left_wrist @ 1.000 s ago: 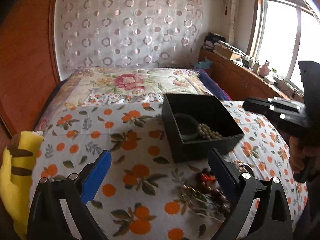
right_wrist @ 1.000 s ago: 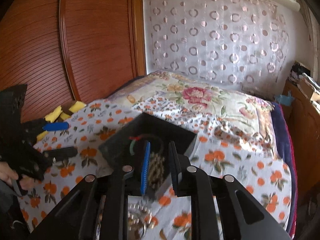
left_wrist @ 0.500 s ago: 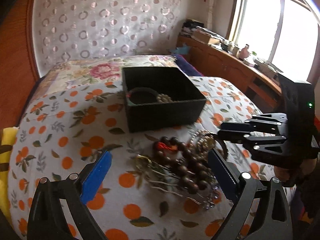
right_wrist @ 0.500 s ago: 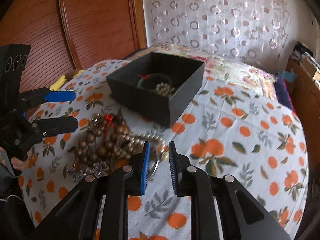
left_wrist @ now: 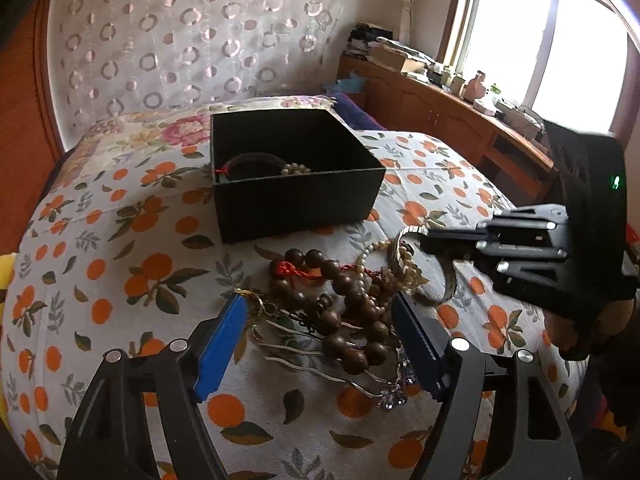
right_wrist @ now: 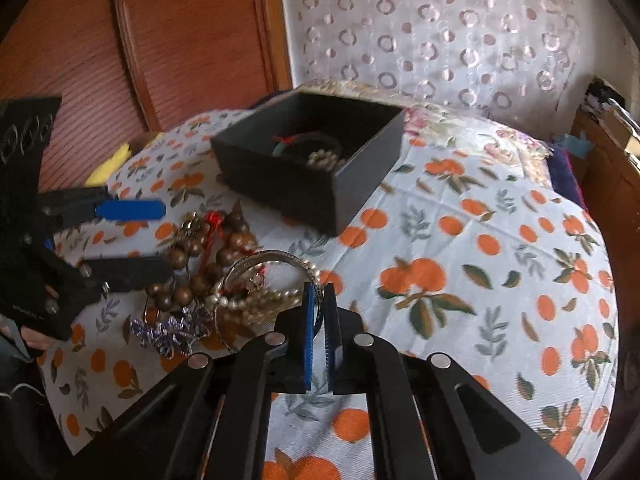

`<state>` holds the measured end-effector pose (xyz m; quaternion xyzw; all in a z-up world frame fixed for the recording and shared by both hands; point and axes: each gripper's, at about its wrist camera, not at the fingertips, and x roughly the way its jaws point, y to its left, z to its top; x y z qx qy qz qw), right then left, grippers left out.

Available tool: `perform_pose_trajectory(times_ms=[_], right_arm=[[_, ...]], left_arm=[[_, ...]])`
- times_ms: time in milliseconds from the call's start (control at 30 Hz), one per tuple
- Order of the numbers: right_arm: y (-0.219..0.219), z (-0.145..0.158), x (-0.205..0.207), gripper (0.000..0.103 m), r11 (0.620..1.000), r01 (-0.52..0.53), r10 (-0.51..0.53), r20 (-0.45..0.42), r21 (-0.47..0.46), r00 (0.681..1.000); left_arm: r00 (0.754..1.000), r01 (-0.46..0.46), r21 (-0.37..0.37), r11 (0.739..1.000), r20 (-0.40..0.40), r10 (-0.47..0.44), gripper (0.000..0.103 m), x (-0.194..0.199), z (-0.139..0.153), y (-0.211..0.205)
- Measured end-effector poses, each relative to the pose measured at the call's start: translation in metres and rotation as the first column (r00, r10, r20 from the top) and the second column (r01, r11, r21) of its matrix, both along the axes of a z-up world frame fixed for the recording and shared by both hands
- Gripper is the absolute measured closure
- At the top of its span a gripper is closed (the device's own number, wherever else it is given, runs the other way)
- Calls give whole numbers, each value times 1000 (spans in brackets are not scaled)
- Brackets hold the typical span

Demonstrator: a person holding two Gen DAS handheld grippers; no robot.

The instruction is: Organize jewelry

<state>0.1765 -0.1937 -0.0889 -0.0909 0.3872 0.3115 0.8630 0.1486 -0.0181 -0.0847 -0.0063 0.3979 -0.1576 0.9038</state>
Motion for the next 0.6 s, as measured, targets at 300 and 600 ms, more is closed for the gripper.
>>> perform_pose_trajectory(times_ms=[300,600], right_arm=[[-14,13,3,97,999,36,-37,34,8,999],[-18,9,-2,97,998,58,-58,35,3,998]], left_arm=[[1000,16,-5,1000,-21,-16,53,-1,-5,-5],[999,-16,28,999,-43,17,79,3,-14,-4]])
